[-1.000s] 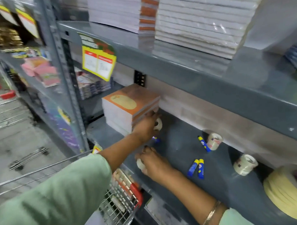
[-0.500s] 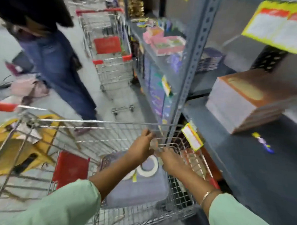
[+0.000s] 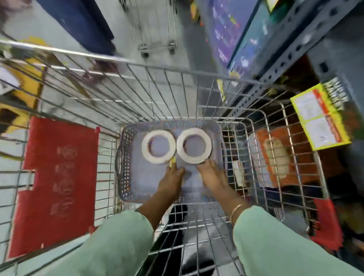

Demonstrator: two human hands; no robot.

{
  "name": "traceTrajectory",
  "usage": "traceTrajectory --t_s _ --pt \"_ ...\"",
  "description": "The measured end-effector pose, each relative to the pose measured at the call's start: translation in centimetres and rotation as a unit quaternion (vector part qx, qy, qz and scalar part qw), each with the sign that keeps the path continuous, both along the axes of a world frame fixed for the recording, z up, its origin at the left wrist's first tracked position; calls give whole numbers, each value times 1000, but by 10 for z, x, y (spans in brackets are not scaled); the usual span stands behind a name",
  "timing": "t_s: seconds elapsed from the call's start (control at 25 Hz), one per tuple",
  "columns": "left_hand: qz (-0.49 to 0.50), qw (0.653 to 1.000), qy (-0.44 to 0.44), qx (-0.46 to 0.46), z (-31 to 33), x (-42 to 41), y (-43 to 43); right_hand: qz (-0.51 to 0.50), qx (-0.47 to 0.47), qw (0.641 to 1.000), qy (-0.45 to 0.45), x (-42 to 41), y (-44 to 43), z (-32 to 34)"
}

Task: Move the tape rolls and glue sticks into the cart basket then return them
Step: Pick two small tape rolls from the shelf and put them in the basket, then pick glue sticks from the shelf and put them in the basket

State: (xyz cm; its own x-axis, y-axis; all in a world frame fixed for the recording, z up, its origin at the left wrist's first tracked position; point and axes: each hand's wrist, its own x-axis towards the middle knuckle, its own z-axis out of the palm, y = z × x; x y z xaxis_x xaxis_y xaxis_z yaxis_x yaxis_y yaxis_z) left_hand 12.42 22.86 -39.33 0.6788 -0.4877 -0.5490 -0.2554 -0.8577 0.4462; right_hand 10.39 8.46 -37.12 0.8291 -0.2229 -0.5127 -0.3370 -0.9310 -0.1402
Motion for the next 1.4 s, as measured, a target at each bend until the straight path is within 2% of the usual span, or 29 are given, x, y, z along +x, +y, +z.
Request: traceTrajectory --t_s 0.04,0.12,0.16,0.24,0.4,0.48,0.6,0.68,0.76,0.88,0.96,1.04,1.16,1.28,1.4 --pt "9 1000 -7 -2 -6 -1 -2 61 -43 997 -1 -3 -1 -7" --pt "21 1000 -4 -9 -17 -8 -4 137 -31 989 38 -15 3 -24" --pt "22 1000 -1 -6 -25 -11 -3 155 -36 987 29 -19 4 -26" --pt "16 1000 -14 -6 -31 -14 -2 147 -38 988 -17 -20 0 -28" --pt "37 999 -39 -5 -9 -11 -6 119 -27 992 -13 -16 0 -4" --pt "78 993 -72 -52 19 -6 -13 69 -7 996 -48 -9 -4 27" --pt "132 969 -125 -164 78 1 -38 -2 30 987 -159 -8 -18 98" --pt "154 947 -140 -244 125 -2 -61 -45 45 958 -281 -22 -33 157" --pt "149 917 -161 -334 178 -15 -91 -95 33 913 -397 -46 -54 215" --pt "88 872 -178 -448 247 -47 -145 -204 30 847 -489 -95 -97 289" --pt "23 869 -128 -478 285 -76 -188 -294 12 803 -518 -139 -138 322" --pt "-48 890 -68 -447 311 -107 -231 -404 -6 770 -494 -185 -181 340" --pt "-157 914 -19 -374 330 -157 -281 -540 -15 735 -411 -257 -229 346" --pt "-268 912 -43 -308 335 -199 -311 -601 -3 738 -309 -302 -249 326" --pt "-299 921 -38 -245 335 -225 -329 -637 -10 727 -255 -311 -261 297"
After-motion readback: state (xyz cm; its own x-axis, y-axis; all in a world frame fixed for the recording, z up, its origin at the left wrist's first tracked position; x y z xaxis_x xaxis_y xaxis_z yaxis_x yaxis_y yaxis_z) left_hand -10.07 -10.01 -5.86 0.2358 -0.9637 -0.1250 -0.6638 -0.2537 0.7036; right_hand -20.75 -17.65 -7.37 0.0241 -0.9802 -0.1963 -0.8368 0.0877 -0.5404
